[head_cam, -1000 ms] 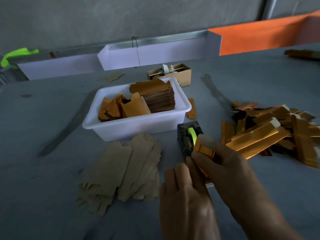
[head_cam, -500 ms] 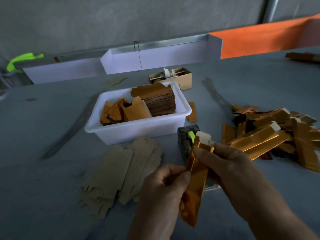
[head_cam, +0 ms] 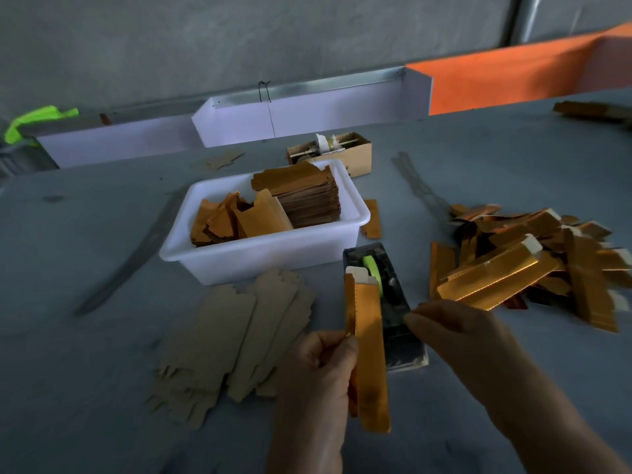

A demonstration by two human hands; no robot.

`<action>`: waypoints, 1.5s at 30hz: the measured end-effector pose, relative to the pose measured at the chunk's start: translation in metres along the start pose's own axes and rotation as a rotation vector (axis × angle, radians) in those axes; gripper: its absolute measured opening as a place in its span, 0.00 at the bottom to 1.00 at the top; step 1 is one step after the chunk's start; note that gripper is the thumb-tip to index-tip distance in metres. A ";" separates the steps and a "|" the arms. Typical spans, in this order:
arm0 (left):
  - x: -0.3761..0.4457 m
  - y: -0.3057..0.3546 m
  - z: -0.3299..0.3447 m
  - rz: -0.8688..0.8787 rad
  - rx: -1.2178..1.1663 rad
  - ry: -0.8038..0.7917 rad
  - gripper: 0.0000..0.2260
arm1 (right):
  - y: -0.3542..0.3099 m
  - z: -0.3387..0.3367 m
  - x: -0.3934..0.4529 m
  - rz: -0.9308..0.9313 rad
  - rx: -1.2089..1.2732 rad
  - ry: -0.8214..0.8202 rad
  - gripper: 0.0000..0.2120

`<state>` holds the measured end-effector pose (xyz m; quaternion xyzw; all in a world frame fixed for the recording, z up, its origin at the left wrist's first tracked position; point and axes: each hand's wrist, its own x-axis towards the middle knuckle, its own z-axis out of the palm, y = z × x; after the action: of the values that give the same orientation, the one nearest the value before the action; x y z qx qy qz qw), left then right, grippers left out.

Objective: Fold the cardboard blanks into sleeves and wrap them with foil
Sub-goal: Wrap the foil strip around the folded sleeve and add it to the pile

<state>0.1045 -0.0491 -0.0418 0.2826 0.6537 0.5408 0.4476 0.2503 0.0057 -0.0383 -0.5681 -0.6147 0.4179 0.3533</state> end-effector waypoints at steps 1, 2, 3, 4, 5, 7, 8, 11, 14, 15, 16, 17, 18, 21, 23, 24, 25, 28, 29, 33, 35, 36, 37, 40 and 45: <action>0.000 -0.001 0.001 0.001 0.007 0.000 0.06 | -0.001 0.002 0.001 -0.002 0.010 0.002 0.06; 0.000 -0.001 0.001 0.000 0.008 0.001 0.06 | -0.002 0.004 0.001 -0.008 0.014 -0.009 0.06; 0.000 -0.001 0.001 -0.004 0.004 0.003 0.06 | -0.004 0.006 0.002 -0.013 0.006 -0.026 0.06; 0.000 -0.001 0.001 -0.009 -0.004 0.005 0.06 | -0.006 0.008 0.002 -0.019 -0.014 -0.040 0.06; 0.000 0.000 0.001 -0.012 -0.009 0.008 0.06 | -0.007 0.011 0.003 -0.022 -0.037 -0.046 0.06; 0.000 0.000 0.001 -0.010 -0.013 0.009 0.06 | -0.008 0.014 0.005 -0.016 -0.056 -0.023 0.06; 0.000 -0.001 0.001 -0.008 -0.016 0.006 0.06 | -0.008 0.015 0.006 -0.008 -0.053 -0.008 0.06; -0.001 -0.001 0.001 -0.012 -0.021 -0.002 0.07 | -0.010 0.018 0.007 0.009 -0.052 0.001 0.07; -0.001 -0.001 0.001 -0.018 -0.038 -0.007 0.07 | -0.010 0.021 0.005 0.047 0.177 0.007 0.06; 0.000 0.000 0.000 -0.014 -0.041 -0.009 0.07 | -0.013 0.021 0.003 0.085 0.320 -0.012 0.06; 0.000 0.000 0.000 -0.011 -0.042 -0.009 0.07 | -0.014 0.020 0.001 0.109 0.417 -0.023 0.06; 0.000 0.000 -0.001 -0.008 -0.046 -0.009 0.07 | -0.013 0.019 0.000 0.108 0.442 -0.026 0.06; 0.000 0.001 -0.001 -0.007 -0.055 -0.012 0.07 | -0.011 0.018 -0.001 0.092 0.412 -0.017 0.06; -0.001 0.003 -0.001 0.010 -0.068 -0.028 0.07 | -0.006 0.015 -0.008 0.028 0.129 0.071 0.06; -0.003 0.005 0.000 0.047 -0.072 -0.037 0.08 | -0.005 0.017 -0.014 -0.020 -0.038 0.086 0.07; -0.004 0.006 0.001 0.064 -0.078 -0.045 0.08 | -0.006 0.019 -0.018 -0.034 -0.092 0.089 0.07; -0.005 0.007 0.002 0.075 -0.084 -0.056 0.08 | -0.006 0.020 -0.020 -0.045 -0.118 0.100 0.07; -0.006 0.010 0.006 0.066 -0.102 -0.078 0.08 | -0.004 0.022 -0.025 -0.079 -0.073 0.176 0.07; -0.005 0.010 0.007 0.060 -0.103 -0.086 0.08 | -0.004 0.022 -0.025 -0.072 -0.043 0.187 0.07; -0.005 0.006 0.010 0.029 -0.089 -0.132 0.08 | 0.001 0.026 -0.029 -0.051 -0.023 0.174 0.07; -0.004 0.004 0.010 0.039 -0.090 -0.137 0.08 | 0.005 0.029 -0.030 -0.099 -0.041 0.208 0.07; -0.004 0.004 0.009 0.050 -0.083 -0.140 0.08 | 0.007 0.031 -0.032 -0.125 -0.049 0.222 0.07; -0.004 0.004 0.008 0.062 -0.074 -0.147 0.08 | 0.009 0.033 -0.033 -0.145 -0.058 0.230 0.08; -0.004 0.005 0.006 0.103 -0.048 -0.171 0.07 | 0.013 0.037 -0.034 -0.187 -0.076 0.254 0.07; -0.003 0.007 0.003 0.244 0.110 -0.253 0.07 | 0.020 0.041 -0.036 -0.276 -0.094 0.328 0.05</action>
<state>0.1071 -0.0485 -0.0341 0.4496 0.5818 0.5147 0.4410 0.2246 -0.0341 -0.0719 -0.5547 -0.6397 0.2388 0.4755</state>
